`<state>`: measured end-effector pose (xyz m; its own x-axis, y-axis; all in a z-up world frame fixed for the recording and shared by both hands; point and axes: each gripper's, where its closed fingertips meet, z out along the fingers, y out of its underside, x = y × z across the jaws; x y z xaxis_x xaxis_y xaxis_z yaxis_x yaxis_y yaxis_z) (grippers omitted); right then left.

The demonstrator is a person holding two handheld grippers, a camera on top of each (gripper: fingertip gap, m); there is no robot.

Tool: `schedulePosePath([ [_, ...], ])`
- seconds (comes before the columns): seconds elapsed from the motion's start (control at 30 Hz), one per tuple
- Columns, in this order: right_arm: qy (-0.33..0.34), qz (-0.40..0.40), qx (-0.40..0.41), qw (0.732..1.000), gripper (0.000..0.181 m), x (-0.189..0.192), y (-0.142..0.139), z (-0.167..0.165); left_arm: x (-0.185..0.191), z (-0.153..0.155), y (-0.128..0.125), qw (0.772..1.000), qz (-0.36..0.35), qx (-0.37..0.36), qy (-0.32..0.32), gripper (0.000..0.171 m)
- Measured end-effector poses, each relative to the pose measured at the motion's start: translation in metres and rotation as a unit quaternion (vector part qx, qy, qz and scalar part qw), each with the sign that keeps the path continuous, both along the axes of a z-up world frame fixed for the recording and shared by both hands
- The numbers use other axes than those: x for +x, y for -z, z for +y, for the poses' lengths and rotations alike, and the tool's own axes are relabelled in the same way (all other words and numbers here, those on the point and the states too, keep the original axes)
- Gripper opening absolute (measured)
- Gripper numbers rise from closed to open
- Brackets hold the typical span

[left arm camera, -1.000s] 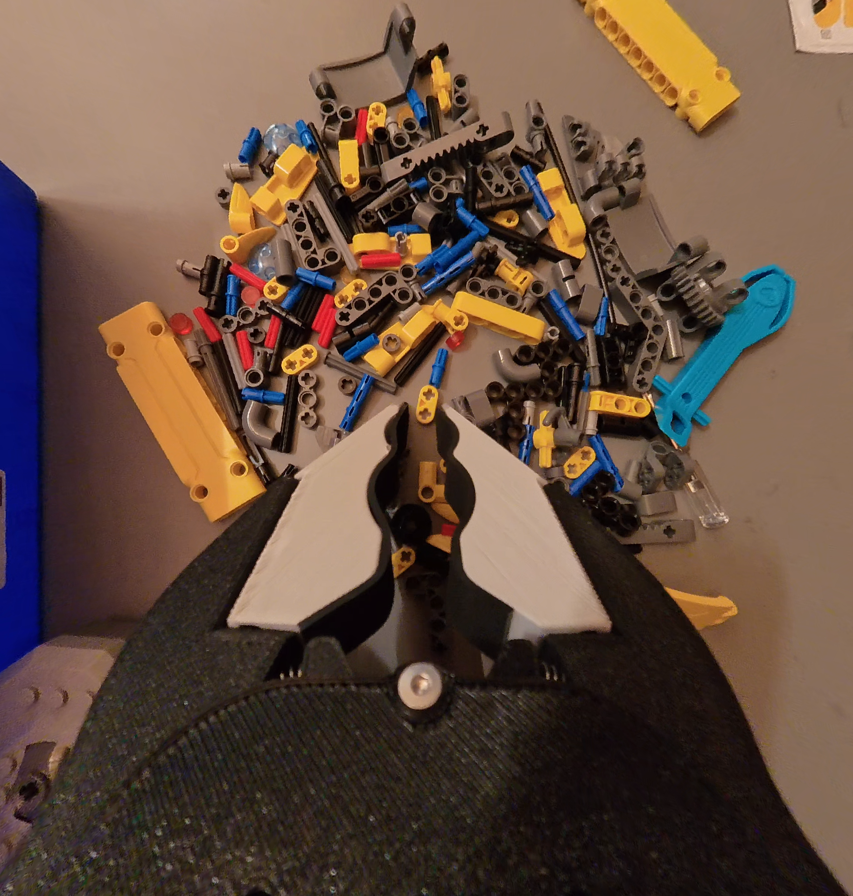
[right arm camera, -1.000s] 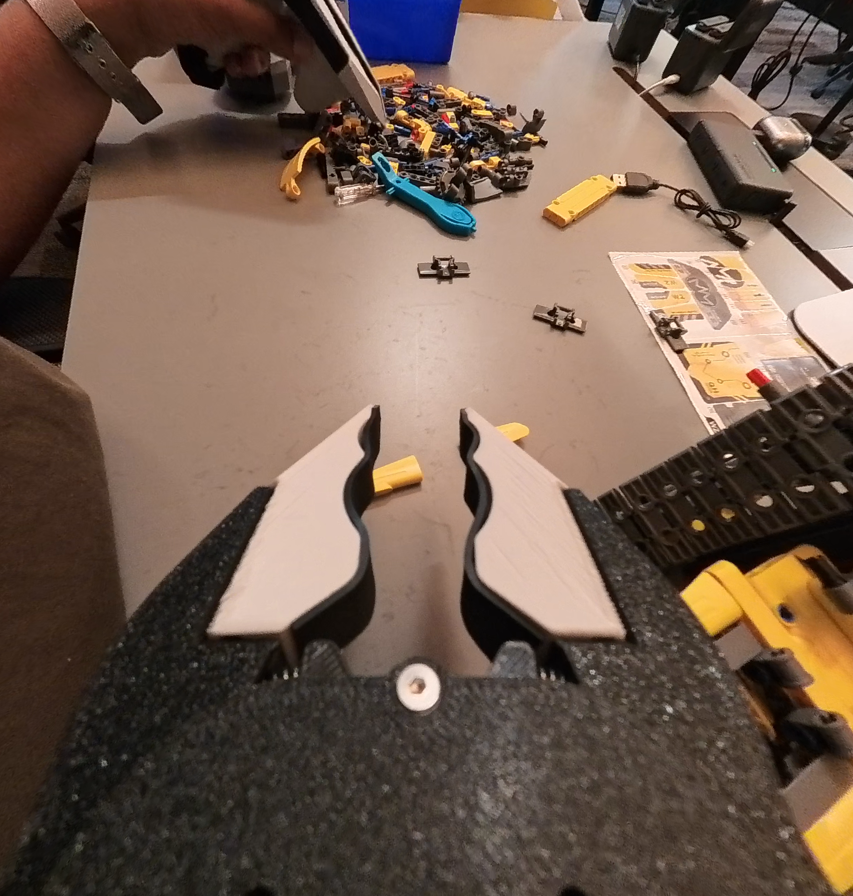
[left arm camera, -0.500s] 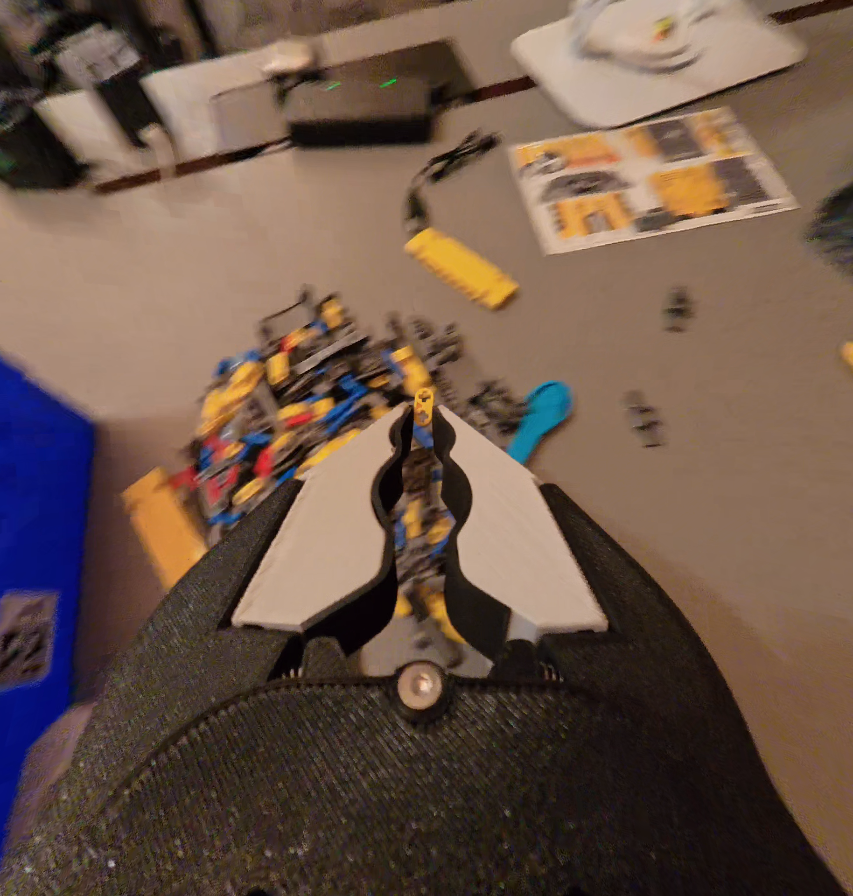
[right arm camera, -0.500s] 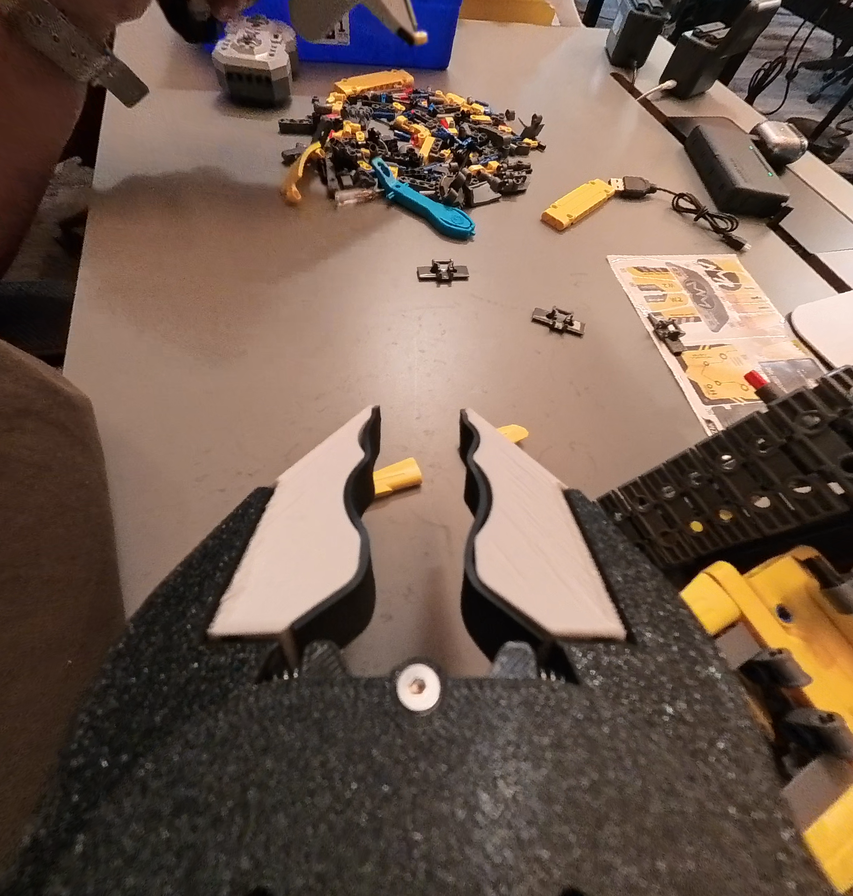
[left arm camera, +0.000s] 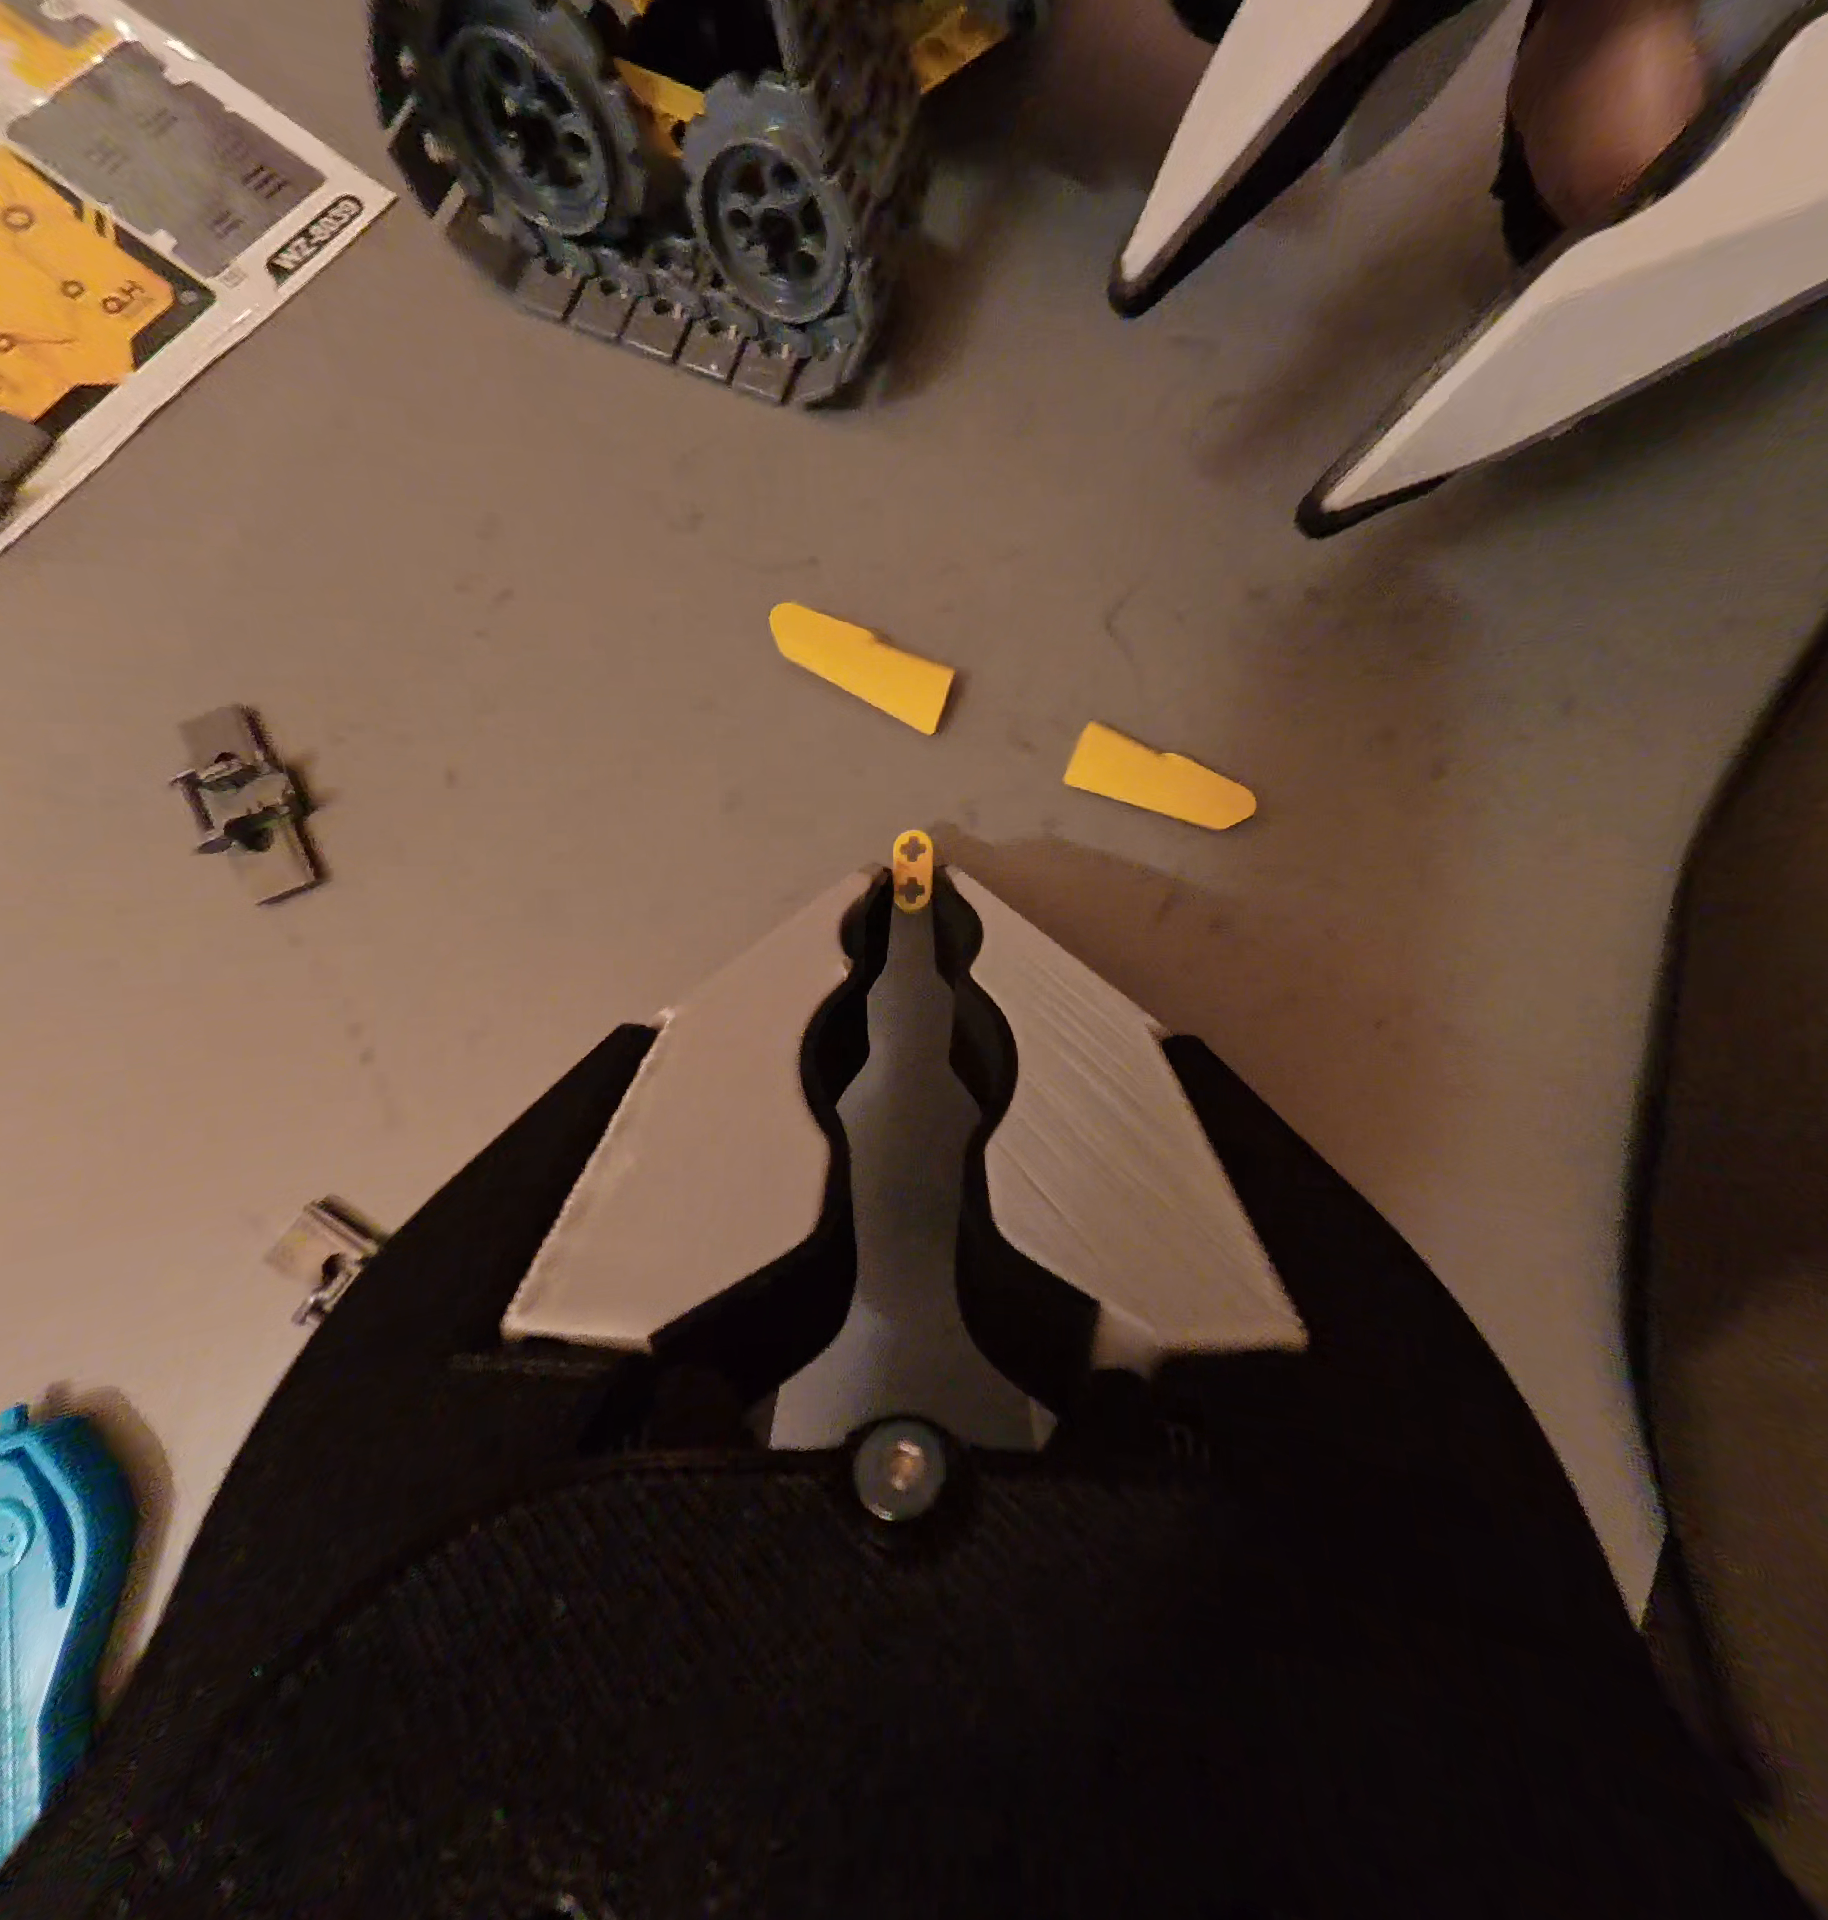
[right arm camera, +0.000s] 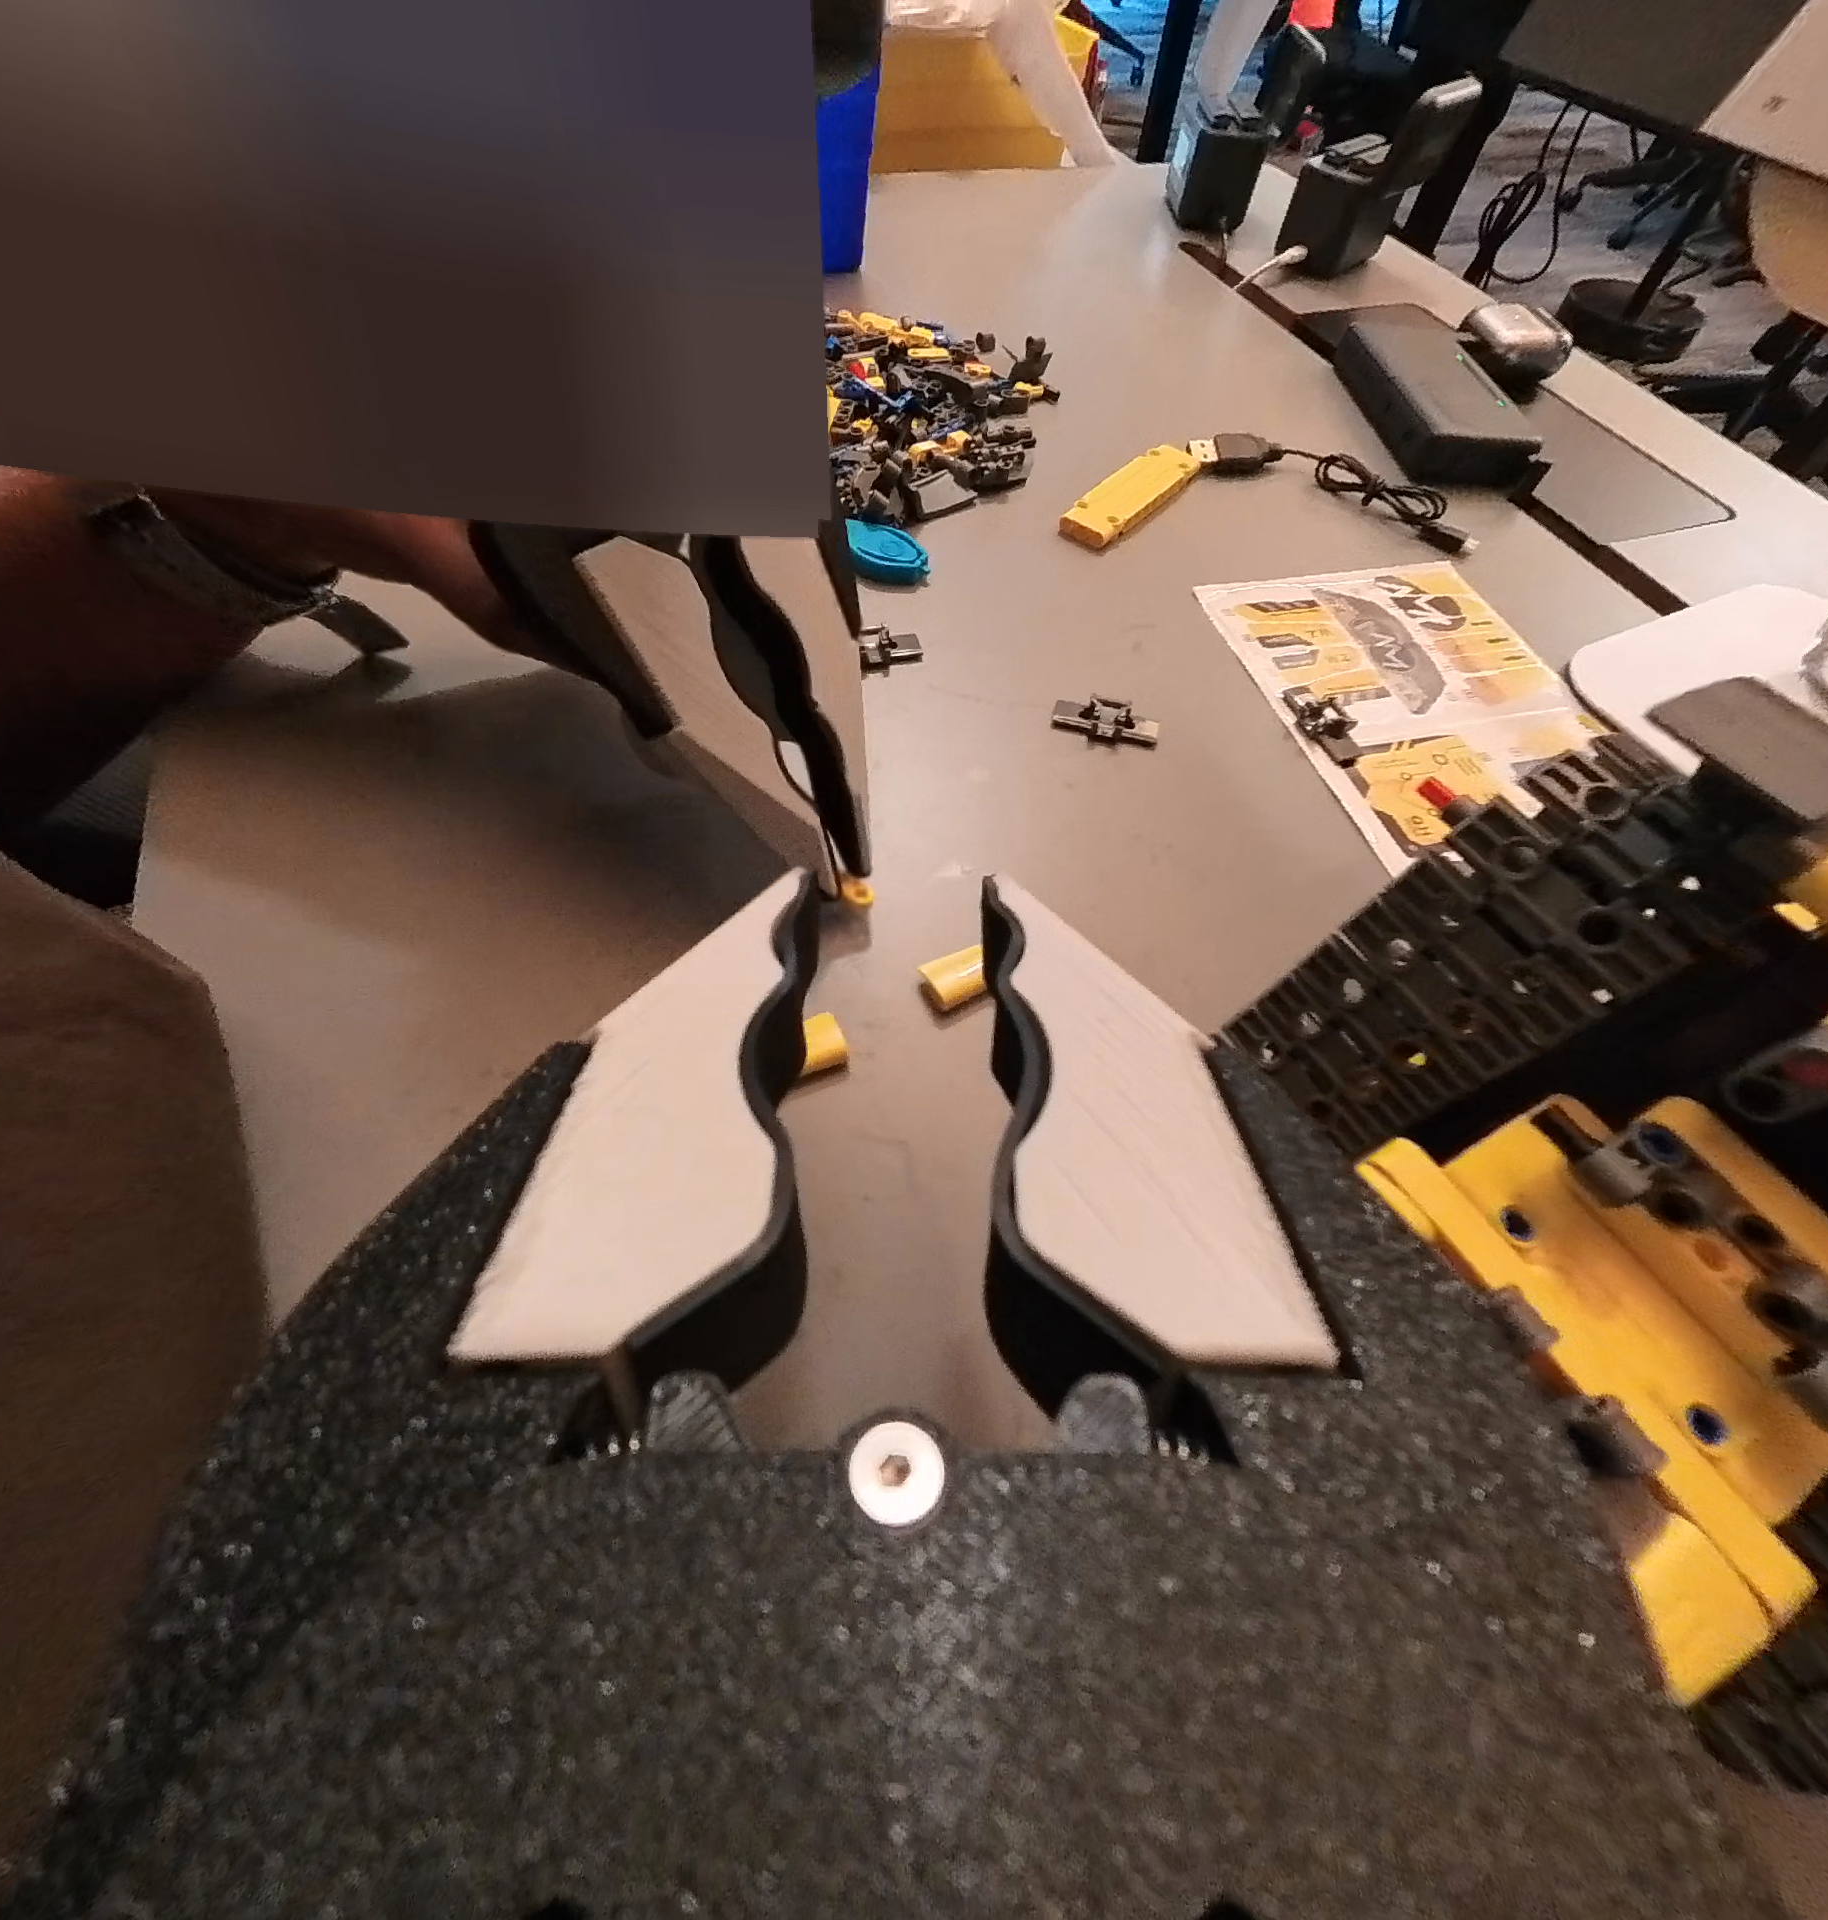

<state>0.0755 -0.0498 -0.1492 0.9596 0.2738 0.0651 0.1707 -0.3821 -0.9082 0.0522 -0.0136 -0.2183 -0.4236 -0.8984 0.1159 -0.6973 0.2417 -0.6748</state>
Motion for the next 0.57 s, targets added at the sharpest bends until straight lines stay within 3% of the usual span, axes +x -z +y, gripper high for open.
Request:
schedulePosePath([
  [0.23, -0.012, 0.003, -0.023, 1.000, 0.031, -0.006, 0.014, 0.002, 0.000, -0.005, 0.007, 1.000, 0.004, -0.005, 0.013, 0.006],
  [0.37, -0.014, 0.014, -0.028, 0.999, 0.031, -0.006, 0.017, 0.002, -0.001, -0.010, 0.006, 0.999, -0.001, -0.029, 0.031, 0.018],
  [0.57, -0.020, 0.025, -0.040, 0.999, 0.031, -0.007, 0.025, 0.004, -0.001, -0.007, 0.008, 0.999, -0.008, -0.025, 0.031, 0.011],
])
